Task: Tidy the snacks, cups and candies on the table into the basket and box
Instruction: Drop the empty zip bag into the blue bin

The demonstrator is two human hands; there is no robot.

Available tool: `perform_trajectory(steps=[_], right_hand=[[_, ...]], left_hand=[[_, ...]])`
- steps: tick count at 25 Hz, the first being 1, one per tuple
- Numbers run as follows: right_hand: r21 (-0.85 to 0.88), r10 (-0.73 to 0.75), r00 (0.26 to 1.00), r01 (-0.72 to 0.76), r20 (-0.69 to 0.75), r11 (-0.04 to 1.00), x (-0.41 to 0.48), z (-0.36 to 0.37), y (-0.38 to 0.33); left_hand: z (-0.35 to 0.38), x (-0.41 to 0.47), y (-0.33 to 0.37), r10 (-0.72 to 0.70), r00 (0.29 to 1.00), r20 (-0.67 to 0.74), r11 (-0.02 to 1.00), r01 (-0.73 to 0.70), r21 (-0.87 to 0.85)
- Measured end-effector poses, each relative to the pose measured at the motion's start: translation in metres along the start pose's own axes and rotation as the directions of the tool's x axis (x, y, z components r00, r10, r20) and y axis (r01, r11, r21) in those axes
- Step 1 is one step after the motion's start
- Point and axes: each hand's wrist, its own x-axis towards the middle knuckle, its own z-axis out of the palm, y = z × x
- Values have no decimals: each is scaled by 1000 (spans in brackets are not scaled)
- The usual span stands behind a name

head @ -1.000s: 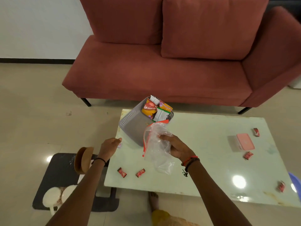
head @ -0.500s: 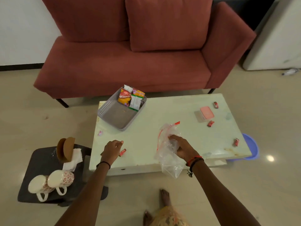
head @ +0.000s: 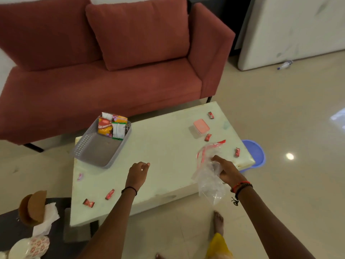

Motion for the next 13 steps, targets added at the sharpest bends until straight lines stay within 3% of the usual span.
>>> perform_trajectory(steps=[5,9,13], right_hand=[[19,-88,969,95,-230,995,46,-120,-67],[-52,-122,878,111,-462,992,95,-216,-128],[-14,-144,817,164,-559,986,142,-278,-164]], left_hand=[[88,44,87,42,997,61,999,-43,9],[176,88,168,18,990,138,999,-23,35],[244,128,240,68,978,195,995,-80,55]])
